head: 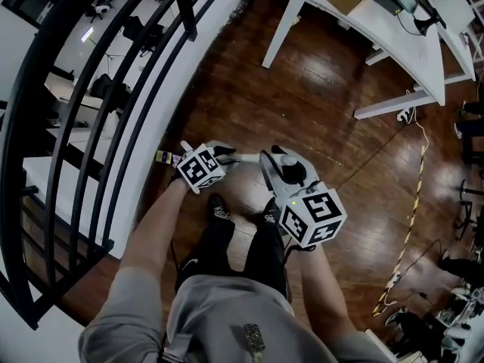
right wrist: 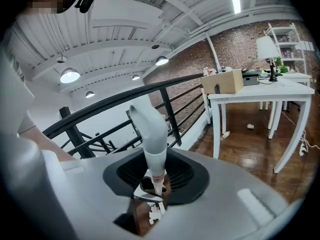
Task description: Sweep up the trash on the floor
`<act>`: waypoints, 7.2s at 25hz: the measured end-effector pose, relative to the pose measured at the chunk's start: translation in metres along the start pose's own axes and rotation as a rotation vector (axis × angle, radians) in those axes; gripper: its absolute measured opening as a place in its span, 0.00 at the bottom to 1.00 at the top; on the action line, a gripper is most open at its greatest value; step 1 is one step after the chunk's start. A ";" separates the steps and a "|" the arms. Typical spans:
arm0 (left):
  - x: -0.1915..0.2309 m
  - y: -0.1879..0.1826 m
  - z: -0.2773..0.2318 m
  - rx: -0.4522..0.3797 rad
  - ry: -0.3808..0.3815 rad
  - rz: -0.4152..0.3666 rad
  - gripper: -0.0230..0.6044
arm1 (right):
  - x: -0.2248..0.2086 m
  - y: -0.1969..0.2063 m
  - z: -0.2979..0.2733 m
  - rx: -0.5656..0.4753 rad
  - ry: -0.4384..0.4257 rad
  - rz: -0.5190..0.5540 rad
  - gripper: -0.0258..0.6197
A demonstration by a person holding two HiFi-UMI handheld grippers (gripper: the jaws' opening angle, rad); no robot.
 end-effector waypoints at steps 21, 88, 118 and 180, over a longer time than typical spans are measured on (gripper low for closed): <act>-0.097 -0.204 0.007 -0.194 -0.253 -0.012 0.25 | -0.061 -0.134 0.169 -0.180 -0.215 0.287 0.20; 0.124 -0.482 -0.417 -0.218 -0.458 0.482 0.22 | -0.613 -0.251 0.089 -0.090 -0.175 0.271 0.29; 0.077 -0.487 -0.326 -0.395 -0.581 0.485 0.12 | -0.567 -0.231 0.135 -0.066 -0.145 0.278 0.07; -0.291 -0.224 0.171 -0.802 -1.409 0.714 0.04 | 0.054 -0.105 0.127 0.110 -1.174 0.641 0.04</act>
Point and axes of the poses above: the fingertips, and each gripper's own axes: z backward along the fingers, x to its left, y out of its underside, the point moved 6 cm from there along z, backward along the fingers, and after that the axes turned 2 degrees about -z, right-handed, at the moved point
